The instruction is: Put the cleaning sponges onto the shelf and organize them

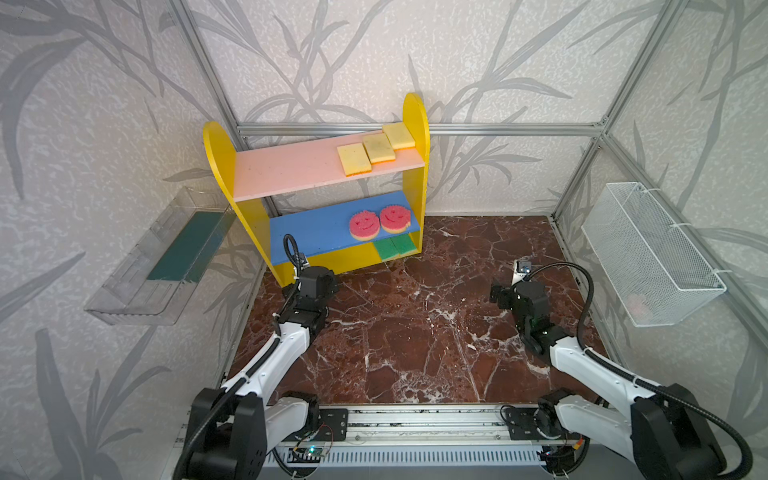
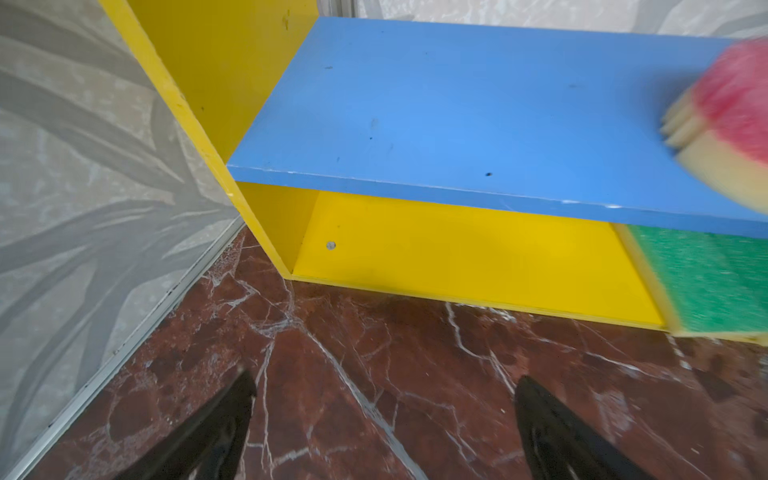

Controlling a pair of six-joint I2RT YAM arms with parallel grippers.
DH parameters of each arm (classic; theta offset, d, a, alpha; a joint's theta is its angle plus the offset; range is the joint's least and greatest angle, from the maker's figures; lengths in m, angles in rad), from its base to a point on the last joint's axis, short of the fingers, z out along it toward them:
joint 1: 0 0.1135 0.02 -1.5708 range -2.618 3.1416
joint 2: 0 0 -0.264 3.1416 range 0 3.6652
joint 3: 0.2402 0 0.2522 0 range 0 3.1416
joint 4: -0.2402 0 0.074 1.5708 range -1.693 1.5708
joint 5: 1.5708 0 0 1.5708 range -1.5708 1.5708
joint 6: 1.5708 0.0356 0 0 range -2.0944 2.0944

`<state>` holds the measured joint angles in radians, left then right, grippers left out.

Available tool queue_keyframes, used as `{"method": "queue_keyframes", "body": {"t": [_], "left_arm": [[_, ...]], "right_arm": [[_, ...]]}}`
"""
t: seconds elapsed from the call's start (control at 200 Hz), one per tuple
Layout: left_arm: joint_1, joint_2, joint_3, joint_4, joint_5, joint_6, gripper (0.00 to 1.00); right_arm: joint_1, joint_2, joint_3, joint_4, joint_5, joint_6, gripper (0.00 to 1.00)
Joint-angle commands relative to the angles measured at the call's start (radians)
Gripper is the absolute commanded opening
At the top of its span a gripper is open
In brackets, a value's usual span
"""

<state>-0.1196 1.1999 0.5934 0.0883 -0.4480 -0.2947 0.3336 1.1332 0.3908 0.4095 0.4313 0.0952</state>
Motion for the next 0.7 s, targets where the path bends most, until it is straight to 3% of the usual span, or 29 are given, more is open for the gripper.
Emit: {"method": "queue_keyframes", "body": {"t": [0.0, 0.04, 0.14, 0.22, 0.3, 0.43, 0.63, 0.695], "left_arm": [[0.029, 0.080, -0.071, 0.262, 0.015, 0.134, 0.99], [0.034, 0.108, -0.112, 0.354, 0.020, 0.159, 0.99], [0.044, 0.152, -0.205, 0.588, -0.016, 0.206, 0.99], [0.061, 0.166, -0.246, 0.718, -0.001, 0.209, 0.99], [0.078, 0.202, -0.231, 0.727, 0.041, 0.224, 0.99], [0.093, 0.273, -0.225, 0.788, 0.096, 0.229, 0.99], [0.092, 0.376, -0.228, 0.894, 0.139, 0.254, 0.99], [0.093, 0.377, -0.228, 0.900, 0.139, 0.255, 0.99]], "right_arm": [[-0.015, 0.089, -0.030, 0.242, 0.037, -0.095, 0.99], [-0.028, 0.121, -0.018, 0.259, 0.030, -0.094, 0.99], [-0.057, 0.147, 0.055, 0.076, -0.046, -0.057, 0.99], [-0.067, 0.186, -0.025, 0.248, -0.060, -0.058, 0.99], [-0.074, 0.188, -0.093, 0.407, -0.079, -0.067, 0.99], [-0.106, 0.137, -0.063, 0.259, -0.169, -0.049, 0.99], [-0.121, 0.053, -0.256, 0.546, -0.193, -0.050, 0.99], [-0.145, 0.030, -0.279, 0.557, -0.209, -0.037, 0.99]]}}
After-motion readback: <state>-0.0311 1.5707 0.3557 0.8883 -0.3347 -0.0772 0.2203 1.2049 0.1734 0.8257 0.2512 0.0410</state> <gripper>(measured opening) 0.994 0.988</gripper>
